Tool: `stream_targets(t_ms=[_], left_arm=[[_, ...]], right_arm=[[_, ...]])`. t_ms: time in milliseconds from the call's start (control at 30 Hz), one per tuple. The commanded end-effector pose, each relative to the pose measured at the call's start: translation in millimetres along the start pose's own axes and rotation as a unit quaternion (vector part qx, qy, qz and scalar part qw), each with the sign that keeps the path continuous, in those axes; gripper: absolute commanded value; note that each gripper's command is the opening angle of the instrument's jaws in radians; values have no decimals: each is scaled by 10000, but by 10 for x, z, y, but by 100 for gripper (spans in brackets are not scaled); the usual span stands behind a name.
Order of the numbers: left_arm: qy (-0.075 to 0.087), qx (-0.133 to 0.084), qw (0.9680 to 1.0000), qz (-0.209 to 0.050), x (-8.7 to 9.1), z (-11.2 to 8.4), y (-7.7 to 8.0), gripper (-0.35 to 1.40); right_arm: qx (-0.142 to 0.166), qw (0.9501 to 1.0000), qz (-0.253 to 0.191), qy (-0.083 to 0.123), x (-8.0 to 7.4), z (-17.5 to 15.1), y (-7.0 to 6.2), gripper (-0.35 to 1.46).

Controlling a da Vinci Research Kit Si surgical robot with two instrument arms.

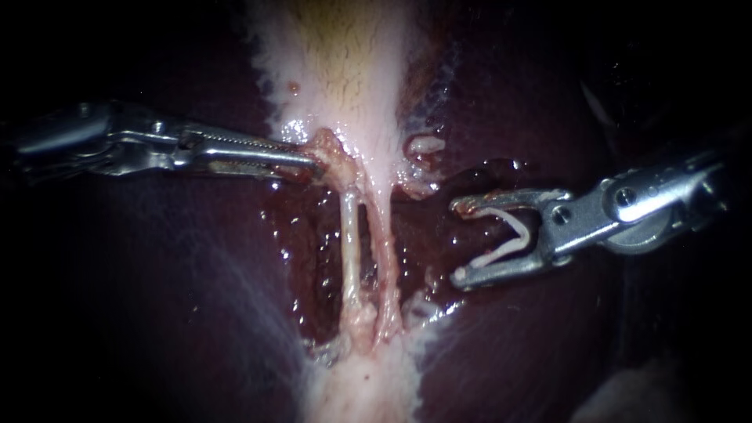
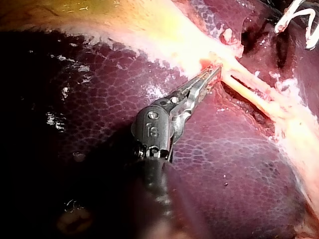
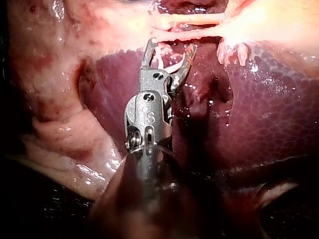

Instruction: Clipping first clip left tube

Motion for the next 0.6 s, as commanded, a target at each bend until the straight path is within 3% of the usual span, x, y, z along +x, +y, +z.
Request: stream_targets(t_ms=[33, 267, 433, 600], left_arm=[[0, -3, 10000, -1, 1, -2, 0, -35], [-6, 14, 10000, -63, 23, -33, 14, -35], [124, 56, 9998, -173, 50, -71, 32, -35], [218, 72, 9996, -153, 71, -95, 51, -35]], right_arm=[[-1, 10000, 0, 0, 0, 0, 0, 50], [-1, 10000, 1, 0, 0, 0, 0, 50], [-4, 10000, 2, 14, 0, 0, -1, 50], [-7, 10000, 4, 14, 1, 1, -1, 50]])
